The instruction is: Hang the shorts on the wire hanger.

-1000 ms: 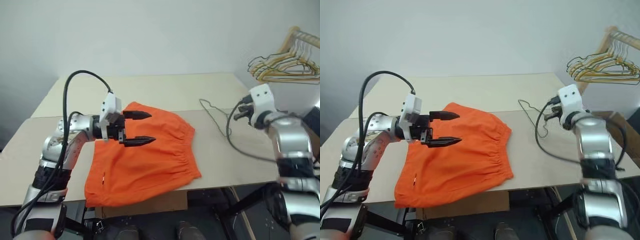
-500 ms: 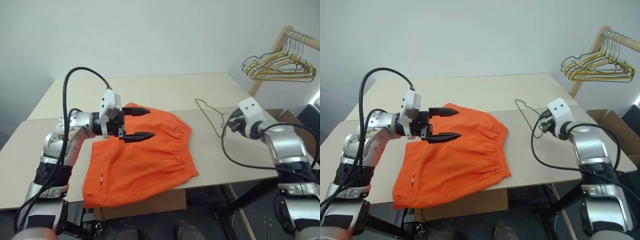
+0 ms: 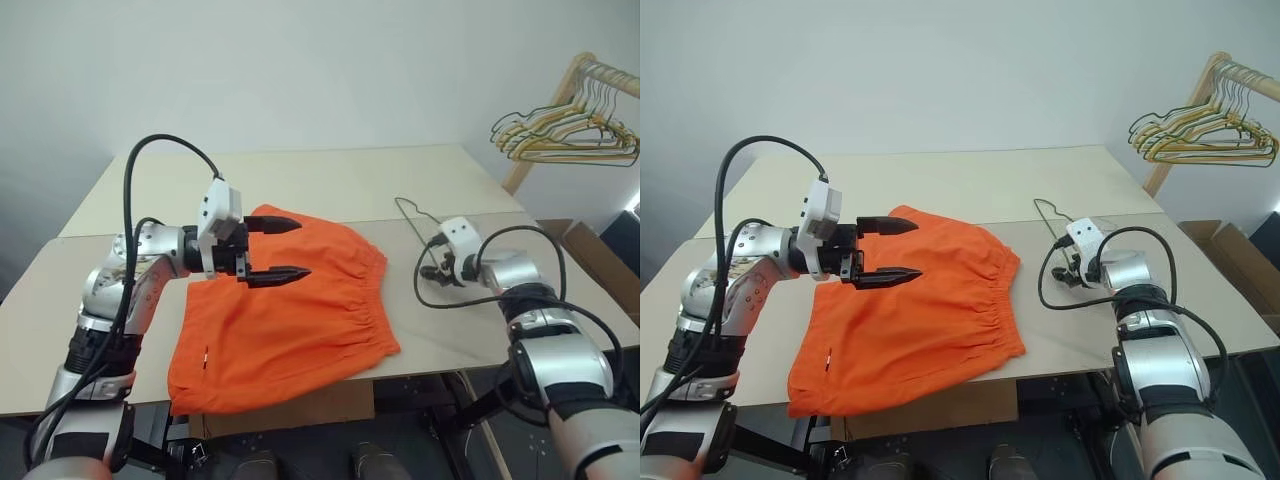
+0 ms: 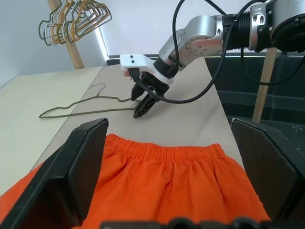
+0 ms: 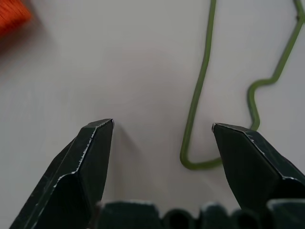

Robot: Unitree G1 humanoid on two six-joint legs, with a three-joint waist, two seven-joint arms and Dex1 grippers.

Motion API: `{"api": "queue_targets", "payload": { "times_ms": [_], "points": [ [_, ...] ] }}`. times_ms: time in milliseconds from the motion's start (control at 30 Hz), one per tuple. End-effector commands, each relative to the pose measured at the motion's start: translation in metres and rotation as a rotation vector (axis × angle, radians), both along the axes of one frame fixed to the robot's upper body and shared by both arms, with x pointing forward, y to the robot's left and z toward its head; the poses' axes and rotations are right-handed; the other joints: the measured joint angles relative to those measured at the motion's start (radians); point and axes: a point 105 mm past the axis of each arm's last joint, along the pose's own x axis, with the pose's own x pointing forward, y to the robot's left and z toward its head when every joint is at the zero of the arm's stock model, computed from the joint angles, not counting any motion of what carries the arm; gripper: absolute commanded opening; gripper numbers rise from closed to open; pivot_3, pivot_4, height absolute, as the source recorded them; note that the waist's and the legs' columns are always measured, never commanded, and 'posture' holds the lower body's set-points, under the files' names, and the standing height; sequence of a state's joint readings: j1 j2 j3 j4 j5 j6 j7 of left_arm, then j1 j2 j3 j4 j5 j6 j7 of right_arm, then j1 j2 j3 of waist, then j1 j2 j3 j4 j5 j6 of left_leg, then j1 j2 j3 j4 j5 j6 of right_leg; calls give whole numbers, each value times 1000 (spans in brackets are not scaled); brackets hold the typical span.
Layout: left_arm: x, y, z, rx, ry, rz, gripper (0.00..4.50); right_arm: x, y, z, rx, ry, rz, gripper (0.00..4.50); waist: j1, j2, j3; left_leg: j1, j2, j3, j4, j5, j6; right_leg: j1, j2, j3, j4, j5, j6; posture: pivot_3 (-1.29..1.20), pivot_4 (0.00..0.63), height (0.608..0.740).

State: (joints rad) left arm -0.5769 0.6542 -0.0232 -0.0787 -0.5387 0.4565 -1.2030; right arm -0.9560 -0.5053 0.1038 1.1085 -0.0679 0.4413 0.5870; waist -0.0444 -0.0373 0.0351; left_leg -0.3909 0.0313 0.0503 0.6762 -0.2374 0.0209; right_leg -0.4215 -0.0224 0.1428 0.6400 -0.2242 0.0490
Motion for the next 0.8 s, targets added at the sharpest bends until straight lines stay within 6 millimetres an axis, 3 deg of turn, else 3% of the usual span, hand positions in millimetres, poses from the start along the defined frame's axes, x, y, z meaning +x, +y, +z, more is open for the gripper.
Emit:
{"api": "queue_targets", "payload": {
  "times_ms": [33, 133, 433, 667, 800],
  "points": [
    [-6, 1, 9, -5, -44, -6, 4500, 7, 1, 11, -14, -31, 13, 3869, -1, 0, 0, 0, 0, 0, 0, 0, 0, 0, 0, 0, 0, 0, 0, 142, 0, 740],
    [-7, 2, 9, -1, -43, -5, 4500, 5, 3, 4, -9, -2, 17, 3283, -2, 0, 0, 1, 0, 0, 0, 0, 0, 0, 0, 0, 1, 0, 0, 143, 0, 740],
    [-9, 5, 10, 11, -40, -9, 4500, -4, 14, -8, 67, 138, -24, 36, -1, 0, 0, 2, 0, -1, 1, 0, -1, 2, 0, 0, 2, -1, 3, 161, 0, 740],
    [-14, 8, 9, 21, -34, -14, 4500, -19, 7, -17, 54, 268, -35, 11, 2, 0, 0, 2, 1, -1, 0, 0, 0, 1, 1, -1, 2, -1, 2, 166, 0, 740],
    [-14, 8, 8, 15, -32, -3, 4500, -22, 4, -12, 89, 285, -32, 11, 9, 0, 0, 2, 0, -2, 0, 0, -1, 2, 1, -1, 1, -2, 3, 167, 0, 740]
  ]
}}
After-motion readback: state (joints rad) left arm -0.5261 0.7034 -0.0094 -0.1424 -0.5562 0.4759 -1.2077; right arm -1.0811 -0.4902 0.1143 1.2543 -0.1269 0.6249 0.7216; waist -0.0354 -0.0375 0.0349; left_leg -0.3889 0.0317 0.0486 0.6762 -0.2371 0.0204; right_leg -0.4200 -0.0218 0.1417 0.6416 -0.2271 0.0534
